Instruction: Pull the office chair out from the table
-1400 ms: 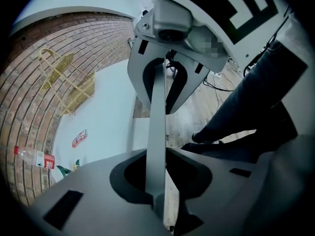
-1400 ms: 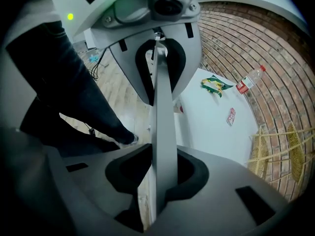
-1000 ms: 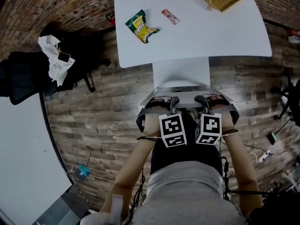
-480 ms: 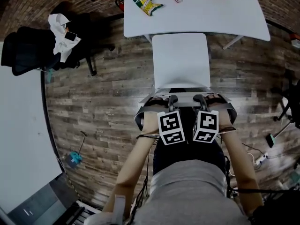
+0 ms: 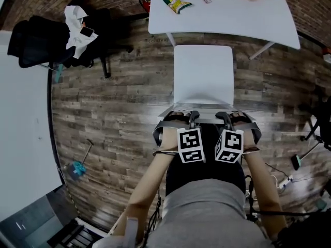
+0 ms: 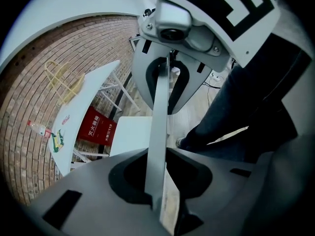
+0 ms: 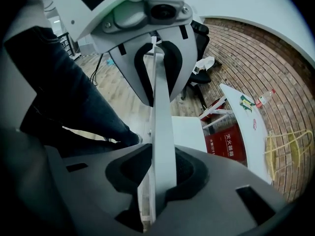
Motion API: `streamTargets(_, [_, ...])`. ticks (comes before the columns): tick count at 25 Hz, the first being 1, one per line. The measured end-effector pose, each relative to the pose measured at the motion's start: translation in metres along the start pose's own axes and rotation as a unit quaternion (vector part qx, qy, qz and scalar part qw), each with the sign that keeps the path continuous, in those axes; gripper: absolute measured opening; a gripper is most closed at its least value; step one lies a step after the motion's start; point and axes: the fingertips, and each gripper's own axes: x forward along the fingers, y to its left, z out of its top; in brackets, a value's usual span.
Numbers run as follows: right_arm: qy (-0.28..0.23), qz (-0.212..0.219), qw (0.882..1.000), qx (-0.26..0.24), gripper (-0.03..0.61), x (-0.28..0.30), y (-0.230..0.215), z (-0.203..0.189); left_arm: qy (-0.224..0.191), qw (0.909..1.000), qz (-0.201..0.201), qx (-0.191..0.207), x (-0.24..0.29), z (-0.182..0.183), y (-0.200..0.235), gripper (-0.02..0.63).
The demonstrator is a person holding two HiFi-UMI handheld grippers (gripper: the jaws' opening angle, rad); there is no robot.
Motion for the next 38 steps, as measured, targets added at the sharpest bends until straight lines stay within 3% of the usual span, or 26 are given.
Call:
streamTargets(5, [-0.02,-0.017,1.0,0.004,0.098,-0.004,-0.003,0.005,-0.053,0.9979,0.038,-0.004,-0.008,0.004,0.002,0.108])
streamTargets(9, [-0.087,0.001,0.993,0.075,0.187,-0.027,-0.006,0.026,-0.127,0.9896,0.024,-0.063,-0.03,0.015,0.008,0.141])
streamTargets(12, [-0.138,0.003,0.983,0.119,0.186,-0.055,-0.017,0.044,-0.181,0.9774,0.025,-0.107,-0.063,0.026,0.021,0.166])
streamTargets(15, [-0.231,-0.021,0.953,0.195,0.17,-0.101,-0.048,0.066,-0.254,0.952,0.038,-0.166,-0.104,0.039,0.048,0.166])
streamTargets(18, [-0.326,-0.102,0.905,0.254,0.041,-0.142,-0.098,0.074,-0.312,0.9223,0.077,-0.215,-0.136,0.044,0.088,0.164])
streamTargets(20, [-0.36,-0.16,0.876,0.277,0.028,-0.16,-0.126,0.074,-0.333,0.9079,0.113,-0.229,-0.152,0.046,0.112,0.164])
streamTargets(23, [-0.393,-0.205,0.837,0.319,0.025,-0.181,-0.149,0.076,-0.359,0.885,0.169,-0.244,-0.177,0.048,0.14,0.15])
streamTargets(26, [-0.428,-0.24,0.793,0.36,0.021,-0.2,-0.167,0.076,-0.412,0.8462,0.203,-0.271,-0.206,0.052,0.163,0.088])
streamTargets(28, [-0.44,-0.258,0.772,0.379,0.02,-0.207,-0.176,0.074,-0.44,0.8208,0.221,-0.29,-0.221,0.053,0.174,0.056])
streamTargets(30, [-0.446,-0.272,0.759,0.388,0.02,-0.212,-0.181,0.074,-0.456,0.8003,0.239,-0.307,-0.23,0.052,0.183,0.035])
streamTargets(34, [-0.448,-0.287,0.75,0.392,0.015,-0.216,-0.188,0.074,-0.478,0.7676,0.26,-0.338,-0.238,0.051,0.195,0.026])
streamTargets(36, [-0.448,-0.288,0.748,0.396,0.015,-0.216,-0.191,0.075,-0.481,0.7629,0.263,-0.344,-0.237,0.053,0.198,0.026])
streamTargets(38, [-0.45,-0.286,0.745,0.4,0.014,-0.216,-0.193,0.075,-0.476,0.7661,0.265,-0.34,-0.235,0.055,0.198,0.026])
